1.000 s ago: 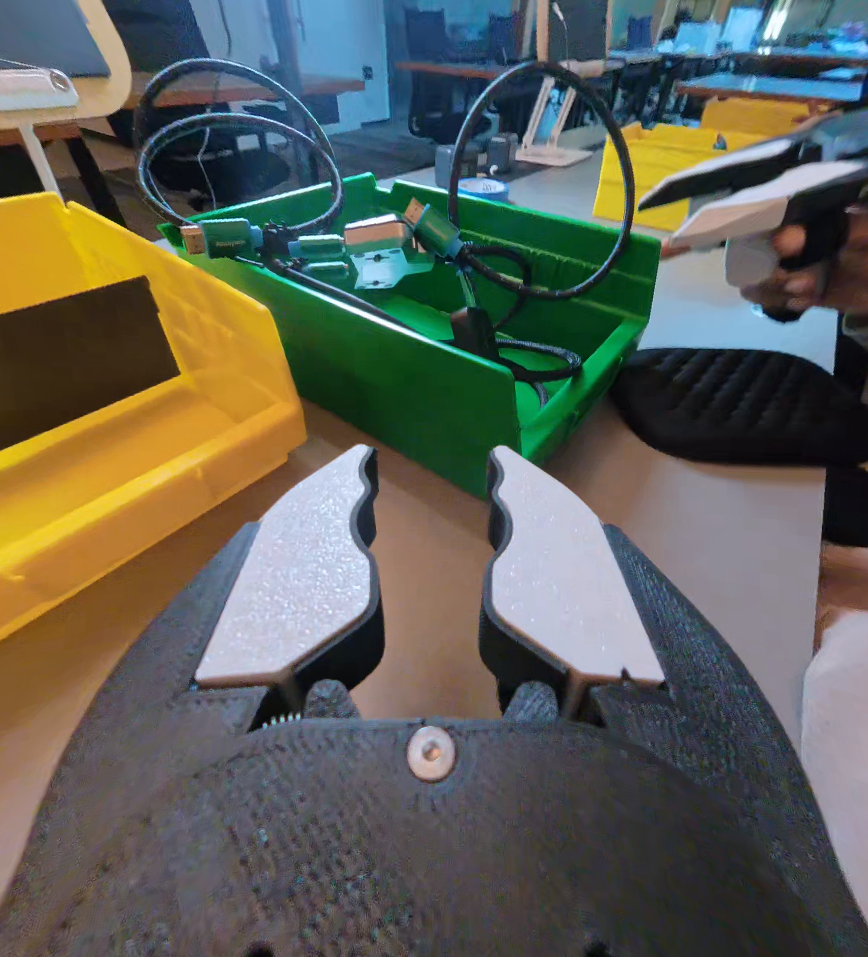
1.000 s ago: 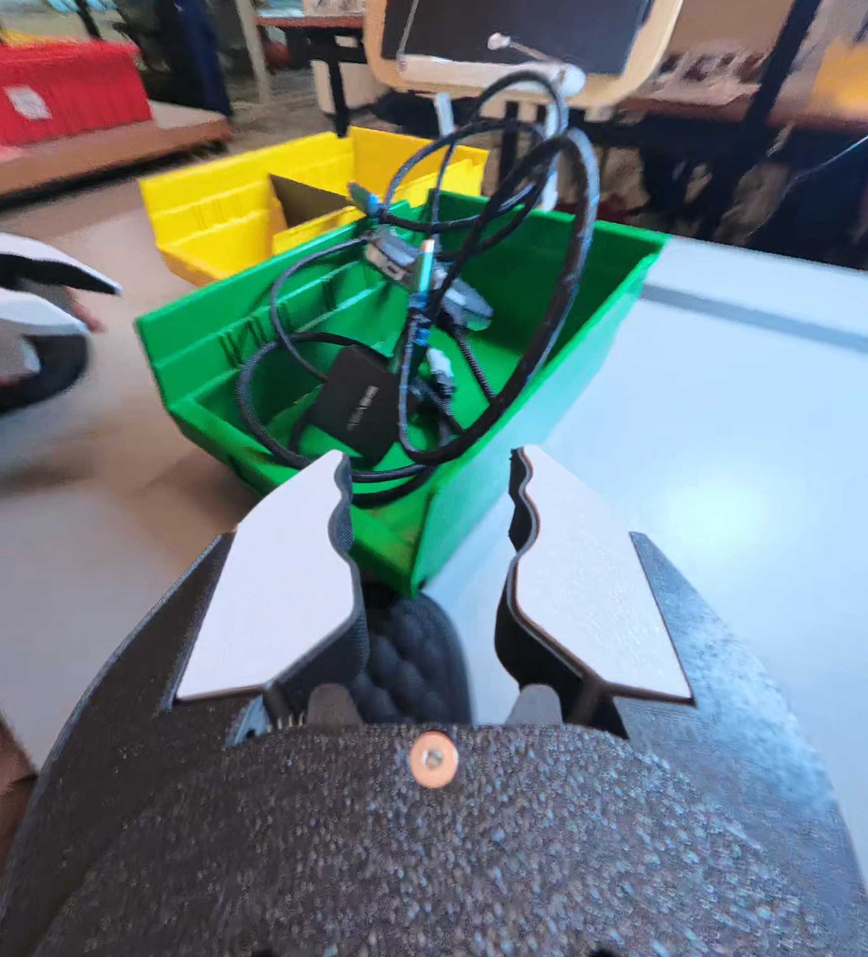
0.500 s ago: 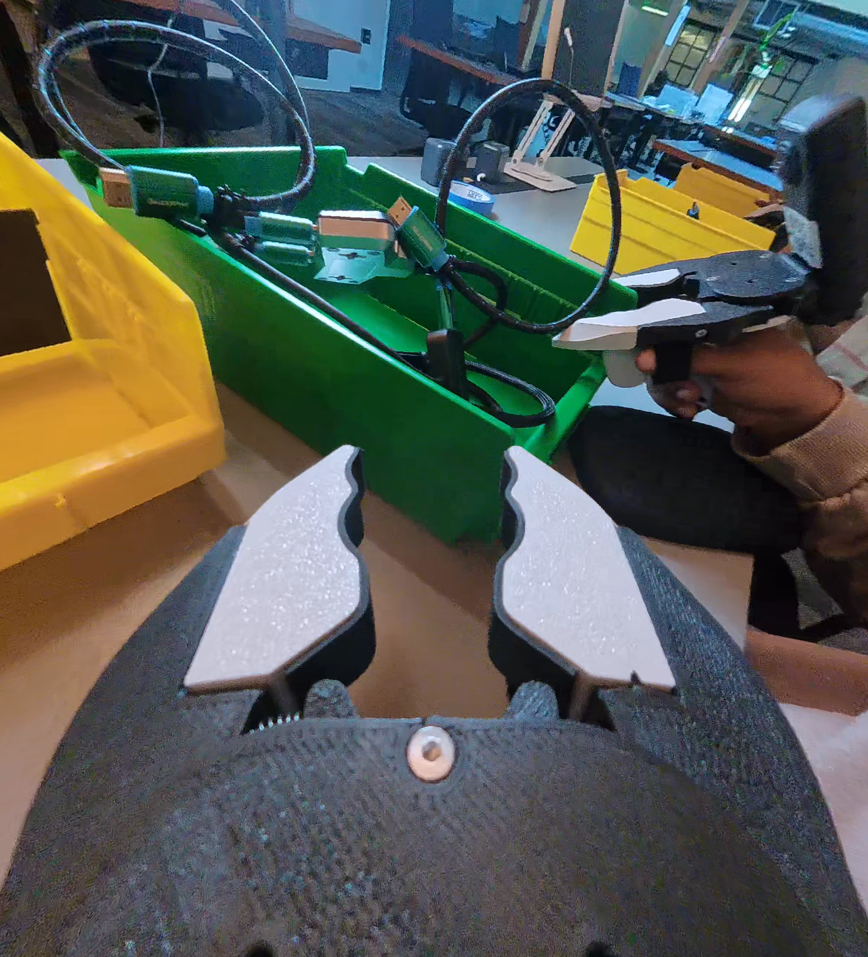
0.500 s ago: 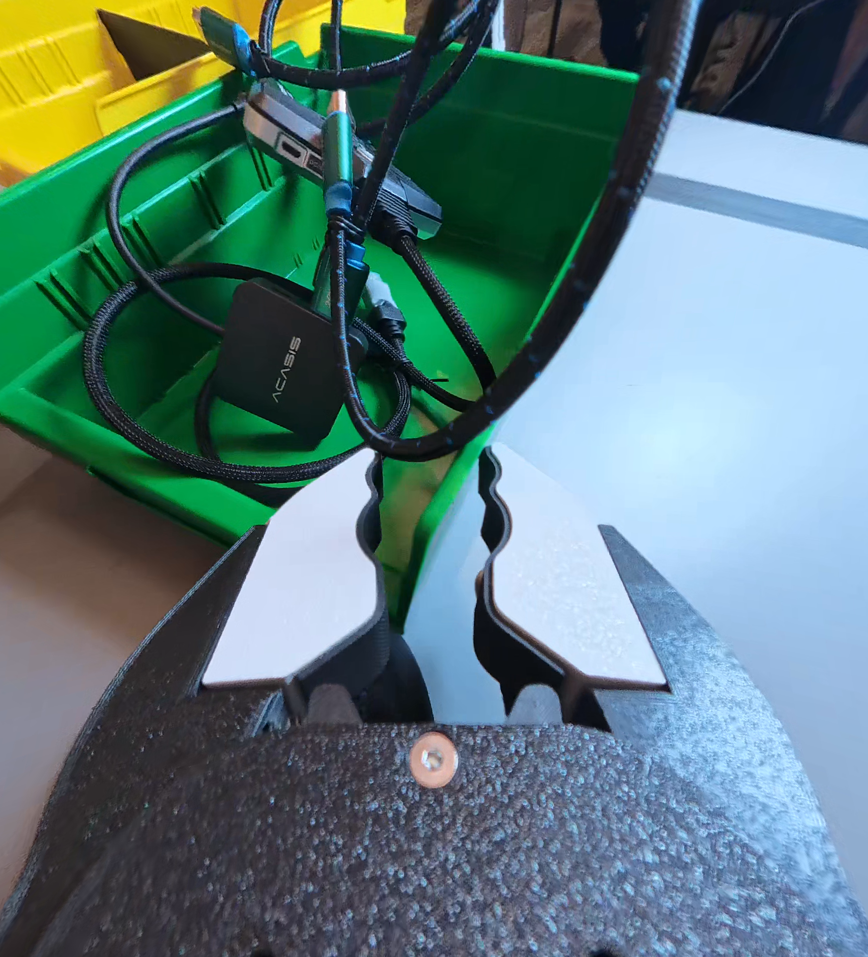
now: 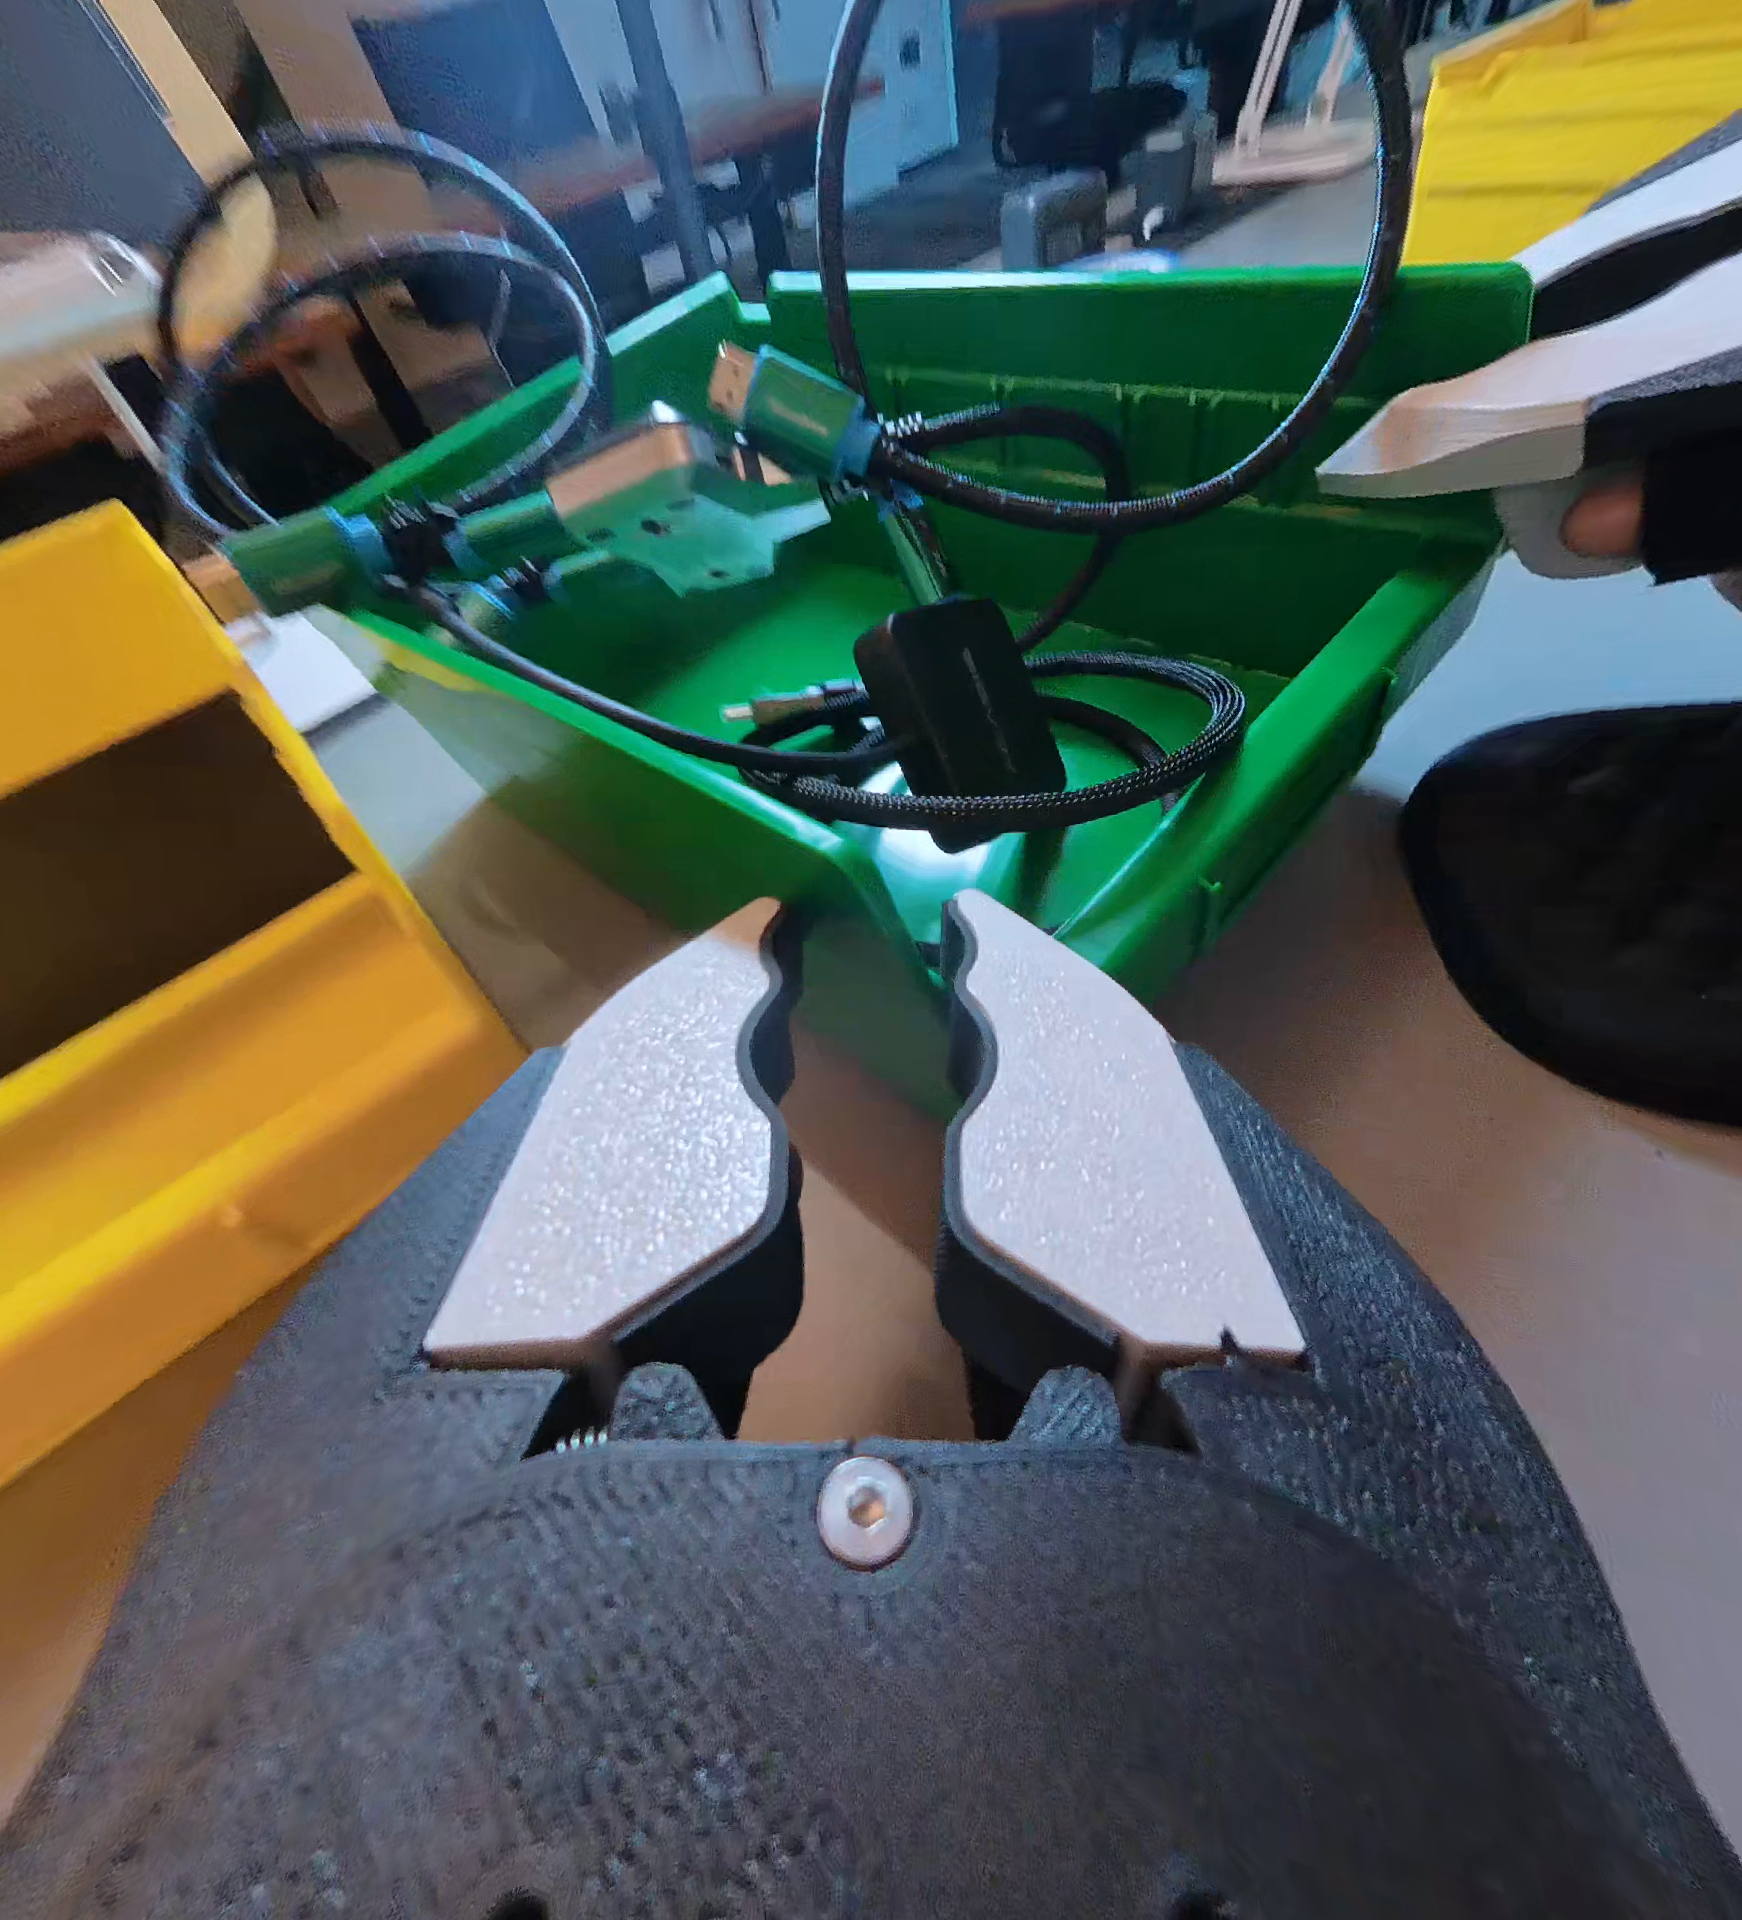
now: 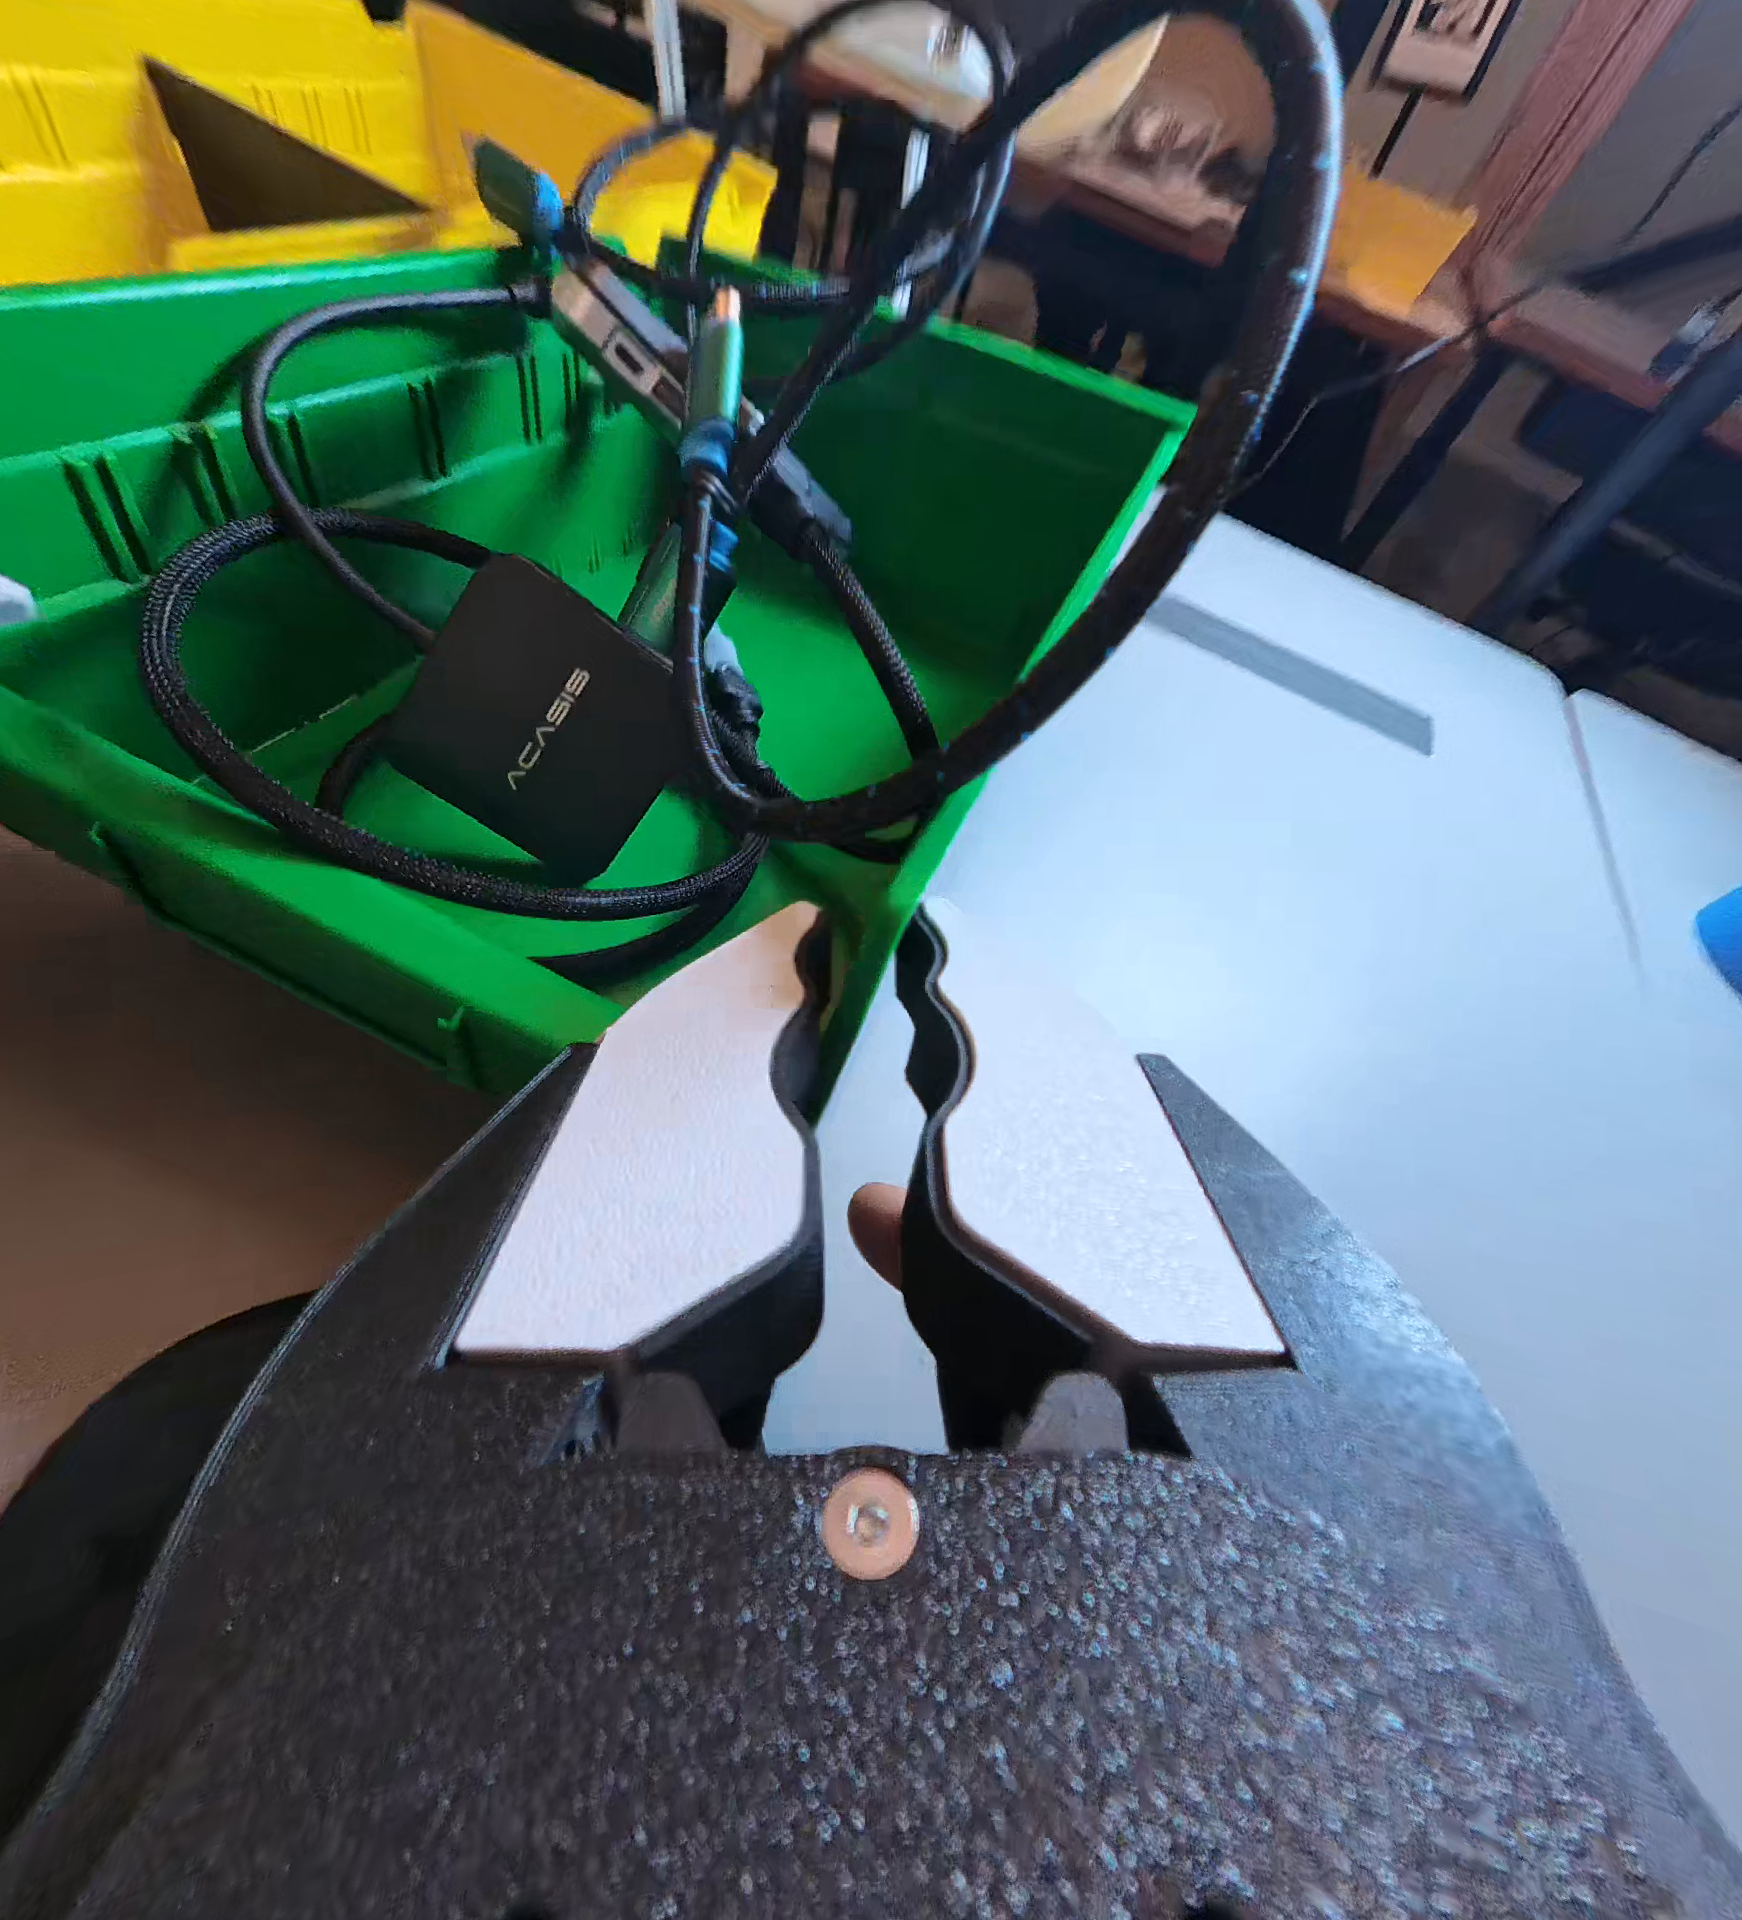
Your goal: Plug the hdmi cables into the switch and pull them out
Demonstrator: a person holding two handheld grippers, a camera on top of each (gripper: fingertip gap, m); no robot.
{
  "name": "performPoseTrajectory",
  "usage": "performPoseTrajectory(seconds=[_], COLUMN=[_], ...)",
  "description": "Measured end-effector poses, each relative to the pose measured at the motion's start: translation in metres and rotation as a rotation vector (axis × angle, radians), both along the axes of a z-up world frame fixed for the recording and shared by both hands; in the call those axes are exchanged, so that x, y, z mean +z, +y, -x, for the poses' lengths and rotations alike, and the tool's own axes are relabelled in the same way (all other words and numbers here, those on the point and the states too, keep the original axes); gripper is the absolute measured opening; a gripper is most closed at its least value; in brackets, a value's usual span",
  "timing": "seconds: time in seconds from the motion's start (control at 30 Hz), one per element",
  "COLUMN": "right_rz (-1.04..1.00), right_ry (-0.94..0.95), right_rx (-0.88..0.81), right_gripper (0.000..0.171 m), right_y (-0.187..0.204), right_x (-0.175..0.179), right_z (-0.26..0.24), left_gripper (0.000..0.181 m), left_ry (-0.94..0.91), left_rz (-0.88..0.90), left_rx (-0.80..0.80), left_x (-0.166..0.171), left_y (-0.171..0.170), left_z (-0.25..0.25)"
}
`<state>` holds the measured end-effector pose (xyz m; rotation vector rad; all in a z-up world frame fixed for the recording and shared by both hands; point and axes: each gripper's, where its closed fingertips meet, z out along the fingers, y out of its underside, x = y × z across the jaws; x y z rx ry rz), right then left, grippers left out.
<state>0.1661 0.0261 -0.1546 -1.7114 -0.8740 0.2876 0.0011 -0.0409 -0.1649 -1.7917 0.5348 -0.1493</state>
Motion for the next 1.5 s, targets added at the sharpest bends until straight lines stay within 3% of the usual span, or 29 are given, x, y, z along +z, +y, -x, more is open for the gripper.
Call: performPoseTrajectory(seconds=[0.2,0.37,0.5,0.67,0.87,1.07,1.27,1.4,1.5], right_rz=[-0.156,-0.330,-0.431,-0.427,-0.330,-0.171,-0.113,-0.024,0.000], right_ry=[-0.046,-0.016,0.041,0.121,0.171,0.082,-0.068,-0.155,-0.209], right_rx=[0.026,0.053,0.171,0.368,0.599,0.722,0.637,0.584,0.606], right_gripper=[0.011,0.011,0.011,0.011,0.012,0.011,0.013,0.027,0.024], right_y=[-0.029,-0.059,-0.086,-0.115,-0.158,-0.170,-0.130,-0.102,-0.096], right_x=[0.041,0.116,0.159,0.174,0.145,0.061,-0.004,-0.014,-0.015], right_z=[0.011,0.029,0.088,0.203,0.336,0.413,0.431,0.417,0.392], left_gripper=[0.020,0.019,0.019,0.019,0.019,0.019,0.018,0.015,0.013], left_ry=[-0.056,-0.050,-0.005,0.067,0.106,0.066,0.054,0.024,-0.070], left_rz=[-0.144,-0.315,-0.419,-0.452,-0.385,-0.225,-0.156,-0.155,-0.070], left_rx=[0.001,0.017,0.108,0.304,0.517,0.646,0.720,0.719,0.617], left_x=[0.068,0.131,0.176,0.191,0.169,0.089,0.017,0.007,0.003], left_y=[-0.010,-0.041,-0.083,-0.145,-0.215,-0.244,-0.207,-0.154,-0.118], left_z=[0.016,0.032,0.082,0.177,0.288,0.349,0.375,0.384,0.389])
